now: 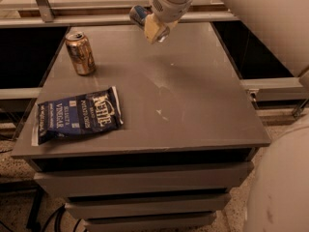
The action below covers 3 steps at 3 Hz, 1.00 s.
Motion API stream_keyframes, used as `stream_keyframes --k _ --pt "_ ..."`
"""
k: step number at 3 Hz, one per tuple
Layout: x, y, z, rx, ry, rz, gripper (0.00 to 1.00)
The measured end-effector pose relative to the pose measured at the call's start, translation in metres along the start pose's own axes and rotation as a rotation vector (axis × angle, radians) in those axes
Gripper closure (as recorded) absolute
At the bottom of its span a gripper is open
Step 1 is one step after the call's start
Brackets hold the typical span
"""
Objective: Pick redbull can
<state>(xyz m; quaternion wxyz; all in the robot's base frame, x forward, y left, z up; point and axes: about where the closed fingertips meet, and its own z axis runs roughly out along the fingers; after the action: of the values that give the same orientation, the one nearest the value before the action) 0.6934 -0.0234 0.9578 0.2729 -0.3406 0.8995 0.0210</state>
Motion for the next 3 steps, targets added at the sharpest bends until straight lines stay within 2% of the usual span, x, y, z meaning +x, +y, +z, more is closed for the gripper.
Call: stream_keyframes --k 3 --pt "-0.012 -0.01 -0.025 -0.032 -0.024 -0.069 1.0"
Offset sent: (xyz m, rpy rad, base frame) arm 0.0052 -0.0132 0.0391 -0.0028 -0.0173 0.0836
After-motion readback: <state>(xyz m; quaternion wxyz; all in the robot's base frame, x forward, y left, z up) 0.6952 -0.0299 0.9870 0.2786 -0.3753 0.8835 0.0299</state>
